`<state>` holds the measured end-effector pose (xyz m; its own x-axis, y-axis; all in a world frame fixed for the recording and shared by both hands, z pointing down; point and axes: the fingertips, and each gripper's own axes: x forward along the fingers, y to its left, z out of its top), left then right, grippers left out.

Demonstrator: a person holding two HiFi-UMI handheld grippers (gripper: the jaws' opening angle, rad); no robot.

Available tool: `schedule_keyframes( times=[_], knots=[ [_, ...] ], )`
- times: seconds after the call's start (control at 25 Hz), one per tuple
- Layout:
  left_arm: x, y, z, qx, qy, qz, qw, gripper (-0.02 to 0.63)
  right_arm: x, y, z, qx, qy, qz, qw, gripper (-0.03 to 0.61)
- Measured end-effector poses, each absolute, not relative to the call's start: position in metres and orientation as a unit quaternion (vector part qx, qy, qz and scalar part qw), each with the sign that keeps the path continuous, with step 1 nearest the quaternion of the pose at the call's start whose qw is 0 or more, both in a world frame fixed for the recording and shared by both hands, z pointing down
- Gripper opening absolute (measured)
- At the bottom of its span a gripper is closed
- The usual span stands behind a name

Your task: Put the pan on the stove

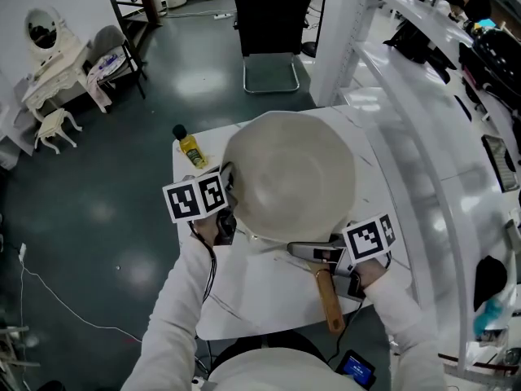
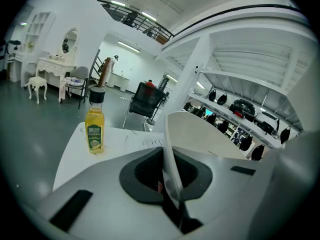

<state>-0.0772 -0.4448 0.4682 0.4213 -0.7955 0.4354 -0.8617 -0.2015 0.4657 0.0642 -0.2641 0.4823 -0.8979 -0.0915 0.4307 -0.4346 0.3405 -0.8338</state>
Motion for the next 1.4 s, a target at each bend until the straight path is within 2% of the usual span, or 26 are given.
schedule_keyframes(
  times=[1.0,1.4],
  knots=[
    [-0.095,-0.459,0.486,0.757,-0.548,0.047,0.352,0.023,0.053,-0.284,0.491,0.144,-0.801,0.556,0.171,0.245],
    [-0.095,-0.459,0.488,0.757,-0.545,0.045,0.356,0.023,0.053,-0.284,0.489,0.135,-0.795,0.571,0.154,0.244]
  ],
)
